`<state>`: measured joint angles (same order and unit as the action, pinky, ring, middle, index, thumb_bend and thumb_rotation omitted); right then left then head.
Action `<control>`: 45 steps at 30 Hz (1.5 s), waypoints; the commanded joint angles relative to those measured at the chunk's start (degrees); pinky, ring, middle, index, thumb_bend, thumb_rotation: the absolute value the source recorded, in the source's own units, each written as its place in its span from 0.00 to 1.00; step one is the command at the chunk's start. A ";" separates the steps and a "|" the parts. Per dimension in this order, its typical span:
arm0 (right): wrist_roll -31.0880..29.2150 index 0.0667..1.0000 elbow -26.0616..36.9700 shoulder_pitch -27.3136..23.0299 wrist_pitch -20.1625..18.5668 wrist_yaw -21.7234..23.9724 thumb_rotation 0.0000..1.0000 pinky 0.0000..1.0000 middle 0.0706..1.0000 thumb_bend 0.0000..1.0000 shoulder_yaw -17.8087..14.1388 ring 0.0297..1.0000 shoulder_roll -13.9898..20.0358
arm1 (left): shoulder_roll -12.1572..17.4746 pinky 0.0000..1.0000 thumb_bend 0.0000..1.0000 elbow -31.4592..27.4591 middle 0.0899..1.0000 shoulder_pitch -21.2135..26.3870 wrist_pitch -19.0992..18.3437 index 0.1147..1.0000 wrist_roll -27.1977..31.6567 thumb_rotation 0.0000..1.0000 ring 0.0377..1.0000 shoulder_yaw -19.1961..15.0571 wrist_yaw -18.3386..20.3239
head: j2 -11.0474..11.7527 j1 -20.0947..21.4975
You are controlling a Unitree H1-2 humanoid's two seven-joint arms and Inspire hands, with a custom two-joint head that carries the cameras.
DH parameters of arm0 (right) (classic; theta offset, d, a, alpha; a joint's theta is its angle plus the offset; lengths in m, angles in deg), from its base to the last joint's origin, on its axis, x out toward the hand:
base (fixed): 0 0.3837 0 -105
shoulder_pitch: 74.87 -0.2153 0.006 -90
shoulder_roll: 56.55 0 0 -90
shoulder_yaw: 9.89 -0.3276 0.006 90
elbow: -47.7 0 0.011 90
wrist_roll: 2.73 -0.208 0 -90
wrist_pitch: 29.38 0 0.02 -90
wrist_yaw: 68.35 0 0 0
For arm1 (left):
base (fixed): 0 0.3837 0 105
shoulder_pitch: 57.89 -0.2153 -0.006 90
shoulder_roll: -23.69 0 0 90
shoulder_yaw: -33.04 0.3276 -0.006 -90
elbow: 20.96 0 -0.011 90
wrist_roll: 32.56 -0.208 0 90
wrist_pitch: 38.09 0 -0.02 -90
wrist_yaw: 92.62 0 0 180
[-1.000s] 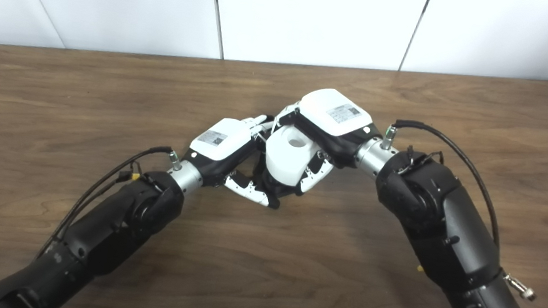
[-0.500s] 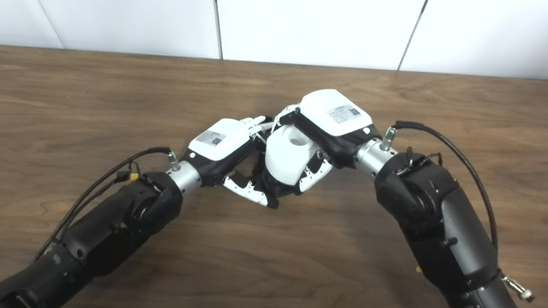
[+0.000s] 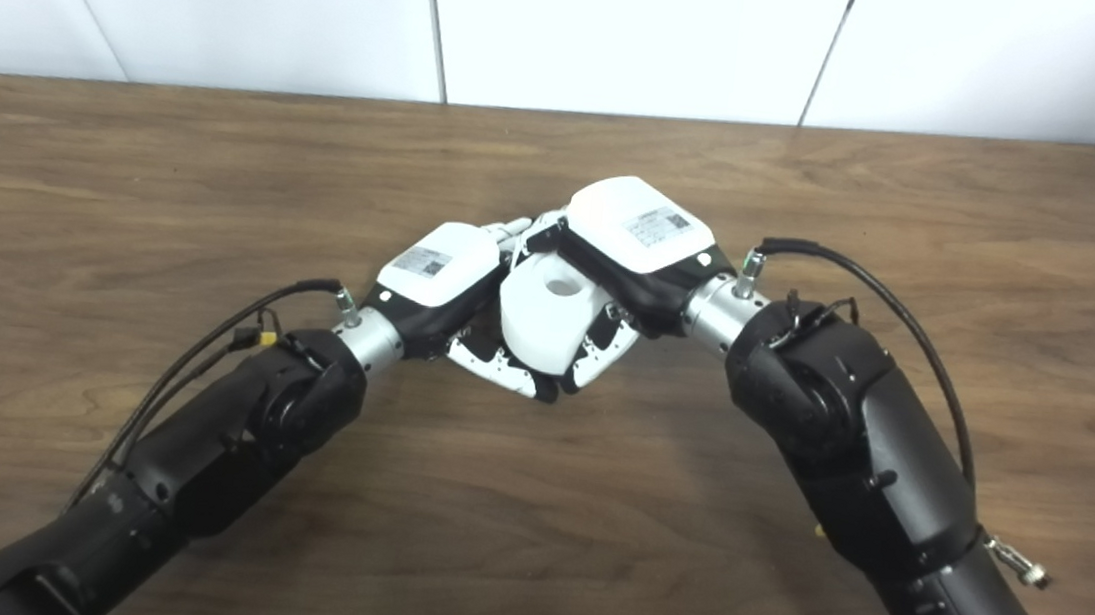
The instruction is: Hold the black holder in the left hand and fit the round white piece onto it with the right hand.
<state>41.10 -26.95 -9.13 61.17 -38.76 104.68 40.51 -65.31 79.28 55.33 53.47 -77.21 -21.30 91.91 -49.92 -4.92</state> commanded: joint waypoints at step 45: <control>1.27 0.45 -5.08 0.64 -0.56 -1.38 0.14 0.69 0.71 0.53 -1.78 0.74 1.97 | 1.80 0.94 0.52 0.92 0.93 -3.48 -0.40 0.42 -2.00 0.07 0.97 1.84 5.57 | -1.05 0.34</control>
<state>41.48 -31.44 -7.93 60.67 -41.84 101.72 42.90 -65.18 78.36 55.00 53.27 -77.18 -21.69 92.53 -50.89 -4.57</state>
